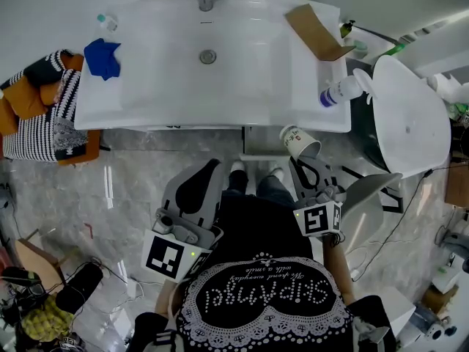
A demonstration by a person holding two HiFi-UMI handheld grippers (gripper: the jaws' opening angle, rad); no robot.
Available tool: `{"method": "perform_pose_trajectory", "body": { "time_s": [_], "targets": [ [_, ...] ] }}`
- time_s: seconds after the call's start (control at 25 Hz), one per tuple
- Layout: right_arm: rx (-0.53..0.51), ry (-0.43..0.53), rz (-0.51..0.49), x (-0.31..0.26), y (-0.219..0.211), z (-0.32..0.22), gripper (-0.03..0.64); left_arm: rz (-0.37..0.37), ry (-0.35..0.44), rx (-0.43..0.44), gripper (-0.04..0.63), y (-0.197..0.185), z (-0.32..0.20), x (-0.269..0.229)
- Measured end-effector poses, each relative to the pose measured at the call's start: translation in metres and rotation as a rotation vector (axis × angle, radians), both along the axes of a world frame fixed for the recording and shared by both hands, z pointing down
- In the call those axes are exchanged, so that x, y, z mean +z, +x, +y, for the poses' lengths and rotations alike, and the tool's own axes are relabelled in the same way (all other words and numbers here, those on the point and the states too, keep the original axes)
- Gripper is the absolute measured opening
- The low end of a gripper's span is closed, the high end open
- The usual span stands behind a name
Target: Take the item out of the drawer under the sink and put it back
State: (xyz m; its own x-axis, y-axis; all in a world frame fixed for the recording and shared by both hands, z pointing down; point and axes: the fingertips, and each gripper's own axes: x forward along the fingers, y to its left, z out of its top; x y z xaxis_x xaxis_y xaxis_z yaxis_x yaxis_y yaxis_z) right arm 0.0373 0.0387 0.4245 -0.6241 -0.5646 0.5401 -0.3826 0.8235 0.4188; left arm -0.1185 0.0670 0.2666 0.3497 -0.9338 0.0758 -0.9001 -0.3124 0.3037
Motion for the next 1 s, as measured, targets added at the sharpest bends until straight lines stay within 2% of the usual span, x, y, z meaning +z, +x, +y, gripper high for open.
{"method": "perform_pose_trajectory", "body": {
  "time_s": [0.56, 1.0],
  "targets": [
    [-0.071, -0.031, 0.123, 0.047, -0.001, -0.001, 0.026, -0.005, -0.013, -0.009, 0.005, -0.001, -0.001, 0.002],
    [-0.114, -0.076, 0.158, 0.078, -0.003, -0.006, 0.026, -0.007, -0.033, -0.029, 0.005, -0.004, -0.002, 0.005]
  ]
}}
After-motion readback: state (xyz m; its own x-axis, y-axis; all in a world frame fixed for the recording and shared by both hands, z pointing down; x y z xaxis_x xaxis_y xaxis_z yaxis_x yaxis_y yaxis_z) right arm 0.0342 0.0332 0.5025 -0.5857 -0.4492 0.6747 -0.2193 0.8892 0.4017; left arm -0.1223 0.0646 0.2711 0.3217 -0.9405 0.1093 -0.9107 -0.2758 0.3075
